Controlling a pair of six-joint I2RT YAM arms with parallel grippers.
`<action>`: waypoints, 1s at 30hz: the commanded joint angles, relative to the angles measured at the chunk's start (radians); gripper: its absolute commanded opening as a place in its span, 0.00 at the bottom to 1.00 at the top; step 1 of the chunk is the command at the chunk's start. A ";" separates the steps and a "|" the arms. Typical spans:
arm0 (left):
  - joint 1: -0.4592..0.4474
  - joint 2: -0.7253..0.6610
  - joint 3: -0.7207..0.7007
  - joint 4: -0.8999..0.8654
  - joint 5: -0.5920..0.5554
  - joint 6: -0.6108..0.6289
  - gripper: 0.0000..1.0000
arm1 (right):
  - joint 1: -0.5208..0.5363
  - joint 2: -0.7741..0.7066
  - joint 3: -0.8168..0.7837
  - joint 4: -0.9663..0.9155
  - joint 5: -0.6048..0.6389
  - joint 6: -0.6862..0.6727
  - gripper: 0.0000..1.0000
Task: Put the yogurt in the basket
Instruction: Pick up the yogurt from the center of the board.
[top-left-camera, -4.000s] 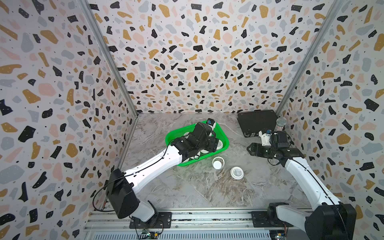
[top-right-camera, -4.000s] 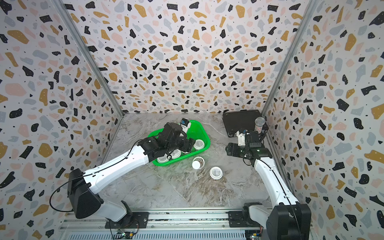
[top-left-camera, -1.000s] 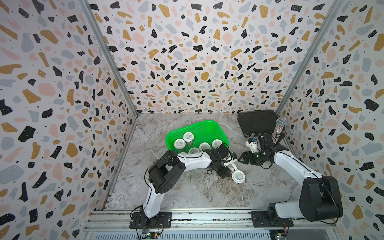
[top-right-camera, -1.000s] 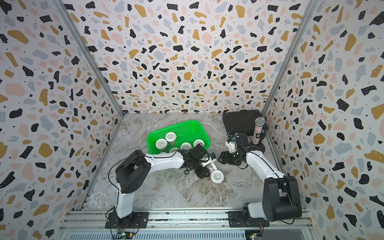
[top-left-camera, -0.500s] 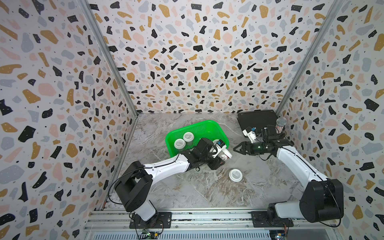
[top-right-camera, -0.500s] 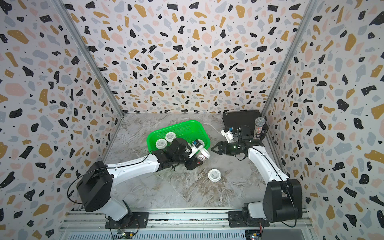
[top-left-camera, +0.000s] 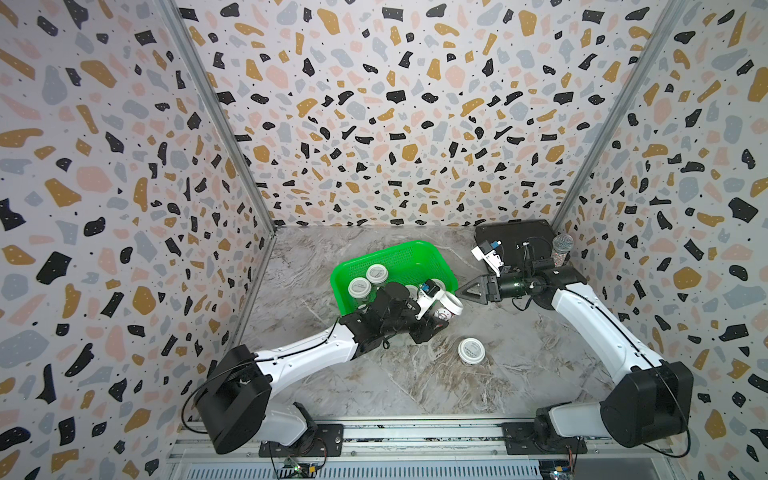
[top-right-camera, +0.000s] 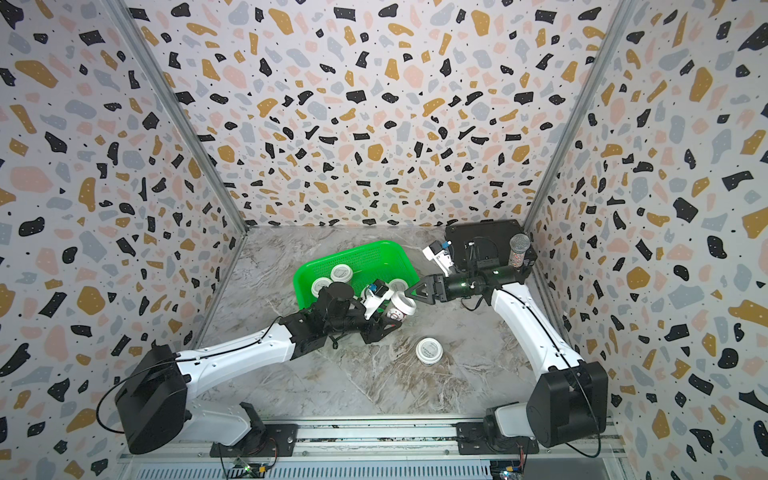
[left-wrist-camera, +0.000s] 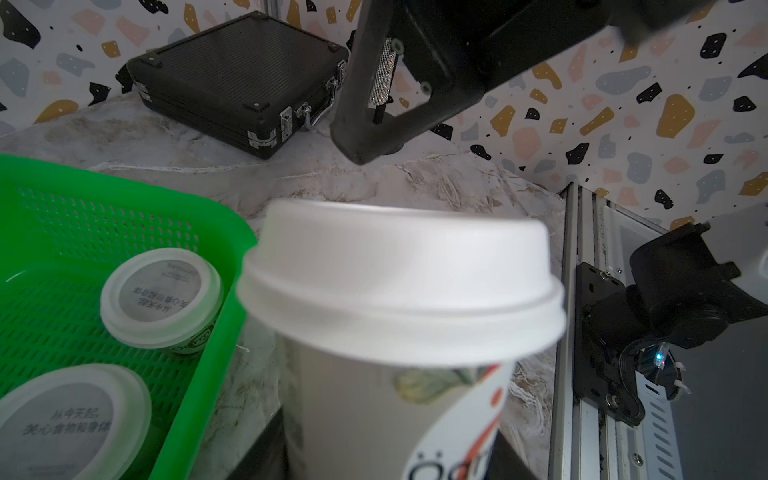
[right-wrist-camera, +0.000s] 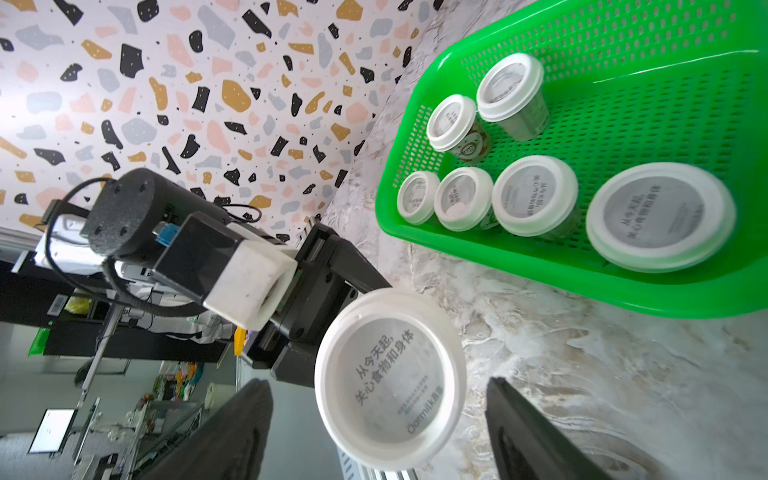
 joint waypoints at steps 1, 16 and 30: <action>-0.001 -0.025 -0.008 0.053 0.022 0.031 0.51 | 0.022 0.004 0.037 -0.084 -0.037 -0.064 0.86; -0.001 -0.041 0.004 0.025 0.024 0.040 0.51 | 0.101 0.049 0.071 -0.193 0.004 -0.159 0.87; -0.001 -0.056 0.002 0.013 0.013 0.045 0.51 | 0.122 0.078 0.084 -0.213 0.073 -0.170 0.85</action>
